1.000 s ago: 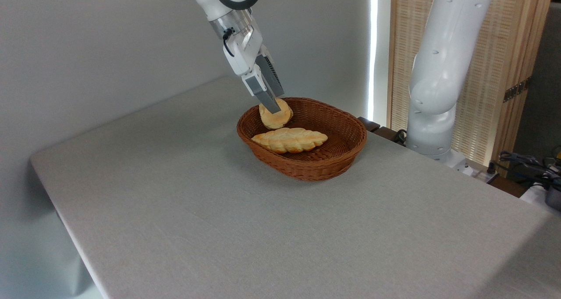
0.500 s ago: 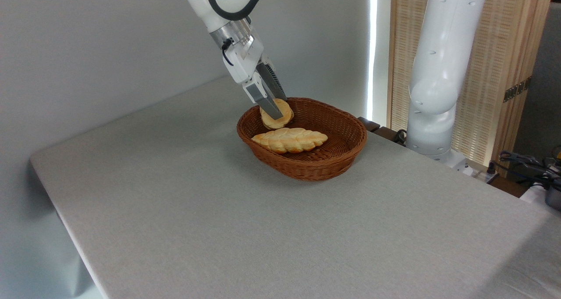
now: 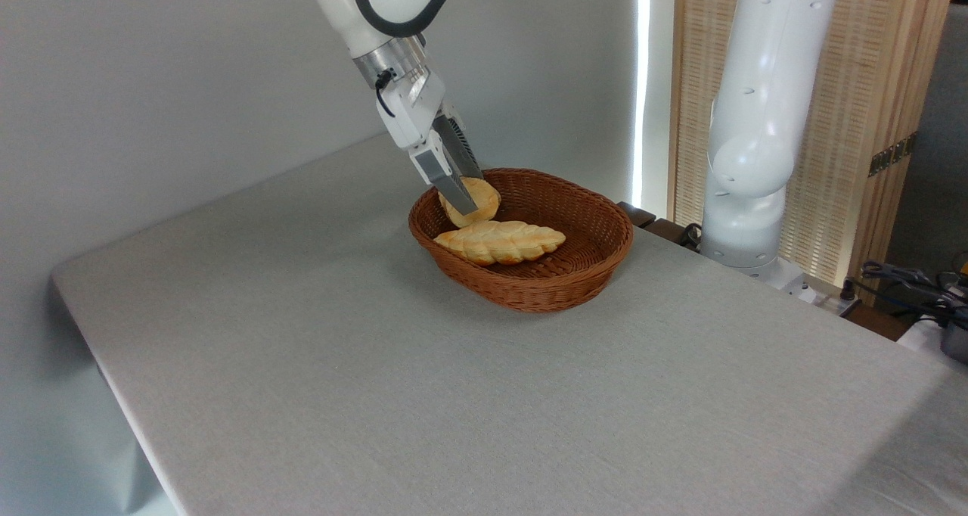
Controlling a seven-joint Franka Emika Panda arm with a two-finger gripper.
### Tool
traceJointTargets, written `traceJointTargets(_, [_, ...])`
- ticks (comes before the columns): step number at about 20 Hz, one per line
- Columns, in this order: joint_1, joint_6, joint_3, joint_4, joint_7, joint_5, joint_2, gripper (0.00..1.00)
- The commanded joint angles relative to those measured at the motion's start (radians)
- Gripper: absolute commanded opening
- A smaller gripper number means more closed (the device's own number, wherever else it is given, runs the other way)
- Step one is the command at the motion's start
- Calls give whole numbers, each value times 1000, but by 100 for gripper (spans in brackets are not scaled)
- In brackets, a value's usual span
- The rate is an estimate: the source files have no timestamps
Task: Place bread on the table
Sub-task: 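Close the gripper fingers around the round bread roll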
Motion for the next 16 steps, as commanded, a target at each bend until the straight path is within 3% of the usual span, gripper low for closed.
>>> traceJointTargets(1, [-1, 18, -8, 4, 15, -16, 15, 31])
traceJointTargets(3, [-1, 18, -8, 4, 18, -33, 15, 10])
traceJointTargets(4, [-1, 18, -8, 4, 18, -34, 15, 7])
traceJointTargets(6, [-1, 19, -8, 4, 20, -59, 16, 7])
traceJointTargets(13, [3, 21, -7, 7, 21, -63, 15, 7])
traceJointTargets(16, [3, 19, -7, 8, 20, -63, 15, 0])
